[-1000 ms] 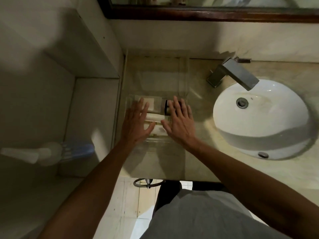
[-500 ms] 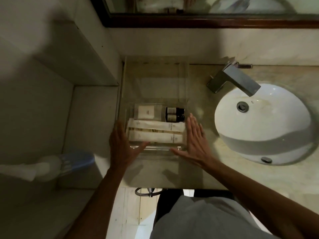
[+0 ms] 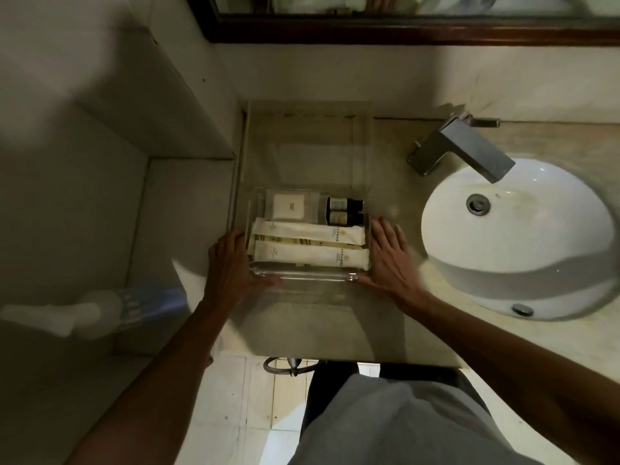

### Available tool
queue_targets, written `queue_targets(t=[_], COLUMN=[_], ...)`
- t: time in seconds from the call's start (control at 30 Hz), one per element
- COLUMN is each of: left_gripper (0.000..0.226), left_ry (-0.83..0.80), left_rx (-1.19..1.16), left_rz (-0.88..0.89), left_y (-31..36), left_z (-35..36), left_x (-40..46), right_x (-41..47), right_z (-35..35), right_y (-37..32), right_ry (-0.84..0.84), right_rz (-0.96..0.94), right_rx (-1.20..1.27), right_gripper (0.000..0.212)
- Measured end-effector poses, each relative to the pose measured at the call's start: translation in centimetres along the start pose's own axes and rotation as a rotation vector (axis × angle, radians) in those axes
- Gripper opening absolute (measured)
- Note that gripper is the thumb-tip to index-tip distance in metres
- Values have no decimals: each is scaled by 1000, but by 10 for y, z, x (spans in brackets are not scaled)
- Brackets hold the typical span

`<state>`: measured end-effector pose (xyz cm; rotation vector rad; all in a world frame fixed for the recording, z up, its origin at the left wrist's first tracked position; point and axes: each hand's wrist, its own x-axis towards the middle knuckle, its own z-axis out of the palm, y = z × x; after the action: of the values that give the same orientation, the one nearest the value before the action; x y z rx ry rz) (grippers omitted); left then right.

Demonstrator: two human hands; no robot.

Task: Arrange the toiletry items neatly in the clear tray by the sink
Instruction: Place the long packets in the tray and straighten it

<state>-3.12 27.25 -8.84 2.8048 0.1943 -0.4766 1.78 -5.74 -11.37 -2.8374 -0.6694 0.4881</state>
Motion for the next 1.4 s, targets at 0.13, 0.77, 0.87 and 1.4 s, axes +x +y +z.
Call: queue_targets(t=[0.13,0.77,0.87,1.4], left_gripper=[132,120,116,101], left_ry=[3,62,94,235], left_rx=[19,-23,27,164], left_rz=[6,22,7,175], left_y=[1,3,5,14], left_z=[-6,-28,-30,-27], left_x=[8,41,53,58], right_x=[7,40,52,35], right_z=[-7,-25,-35,-27], right_y=[4,7,10,18], right_ry=[-20,-4,7,49], right_rz=[10,31,35,-145], right_rx=[-10,66,29,-116], right_gripper=[113,118,117,80])
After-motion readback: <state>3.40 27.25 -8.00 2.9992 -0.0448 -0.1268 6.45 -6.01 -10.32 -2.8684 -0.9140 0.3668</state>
